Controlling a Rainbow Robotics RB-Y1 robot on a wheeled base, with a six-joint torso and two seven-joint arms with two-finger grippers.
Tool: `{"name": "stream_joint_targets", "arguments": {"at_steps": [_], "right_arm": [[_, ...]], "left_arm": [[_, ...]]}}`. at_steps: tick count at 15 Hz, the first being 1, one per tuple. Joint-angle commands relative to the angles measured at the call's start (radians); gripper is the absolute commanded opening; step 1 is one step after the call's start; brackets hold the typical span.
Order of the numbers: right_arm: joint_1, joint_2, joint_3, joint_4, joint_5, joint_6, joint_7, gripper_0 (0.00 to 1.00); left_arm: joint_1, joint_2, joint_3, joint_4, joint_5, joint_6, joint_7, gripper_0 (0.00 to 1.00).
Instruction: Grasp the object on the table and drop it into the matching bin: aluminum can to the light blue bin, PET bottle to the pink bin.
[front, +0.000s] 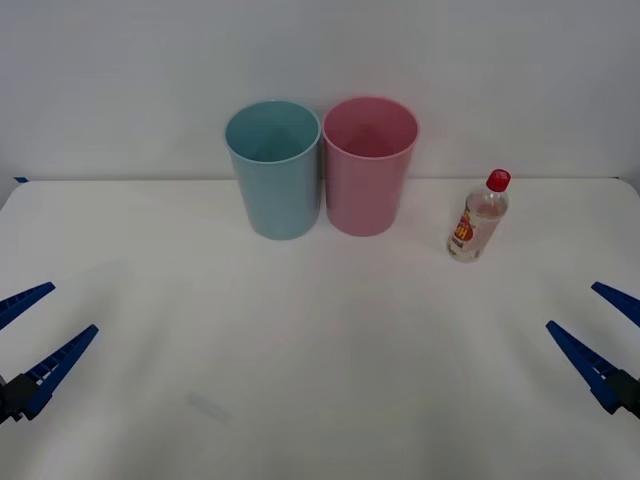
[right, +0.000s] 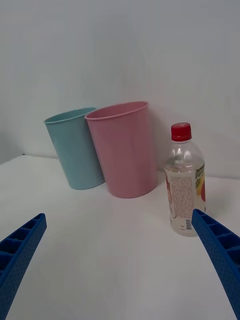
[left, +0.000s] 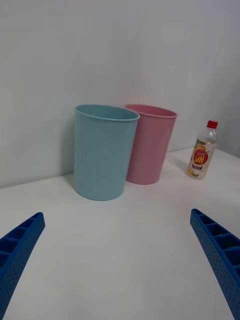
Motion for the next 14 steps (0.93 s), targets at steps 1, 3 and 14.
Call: {"name": "stream_joint_targets", "arguments": {"at_steps": [1, 3, 14], "right_arm": [[-0.004, 0.0, 0.04, 0.001, 0.014, 0.082, 0.031, 1.0], [-0.01, 0.0, 0.066, 0.0, 0.018, 0.144, 0.111, 1.0], [-0.156, 0.0, 0.182, 0.163, 0.02, 0.314, 0.241, 1.0]], "left_arm": [[0.0, 0.0, 0.0, 0.0, 0.0, 0.0, 0.0, 1.0], [0.0, 0.0, 0.0, 0.0, 0.0, 0.0, 0.0, 1.0], [0.0, 0.0, 0.0, 0.0, 0.0, 0.0, 0.0, 1.0]]}}
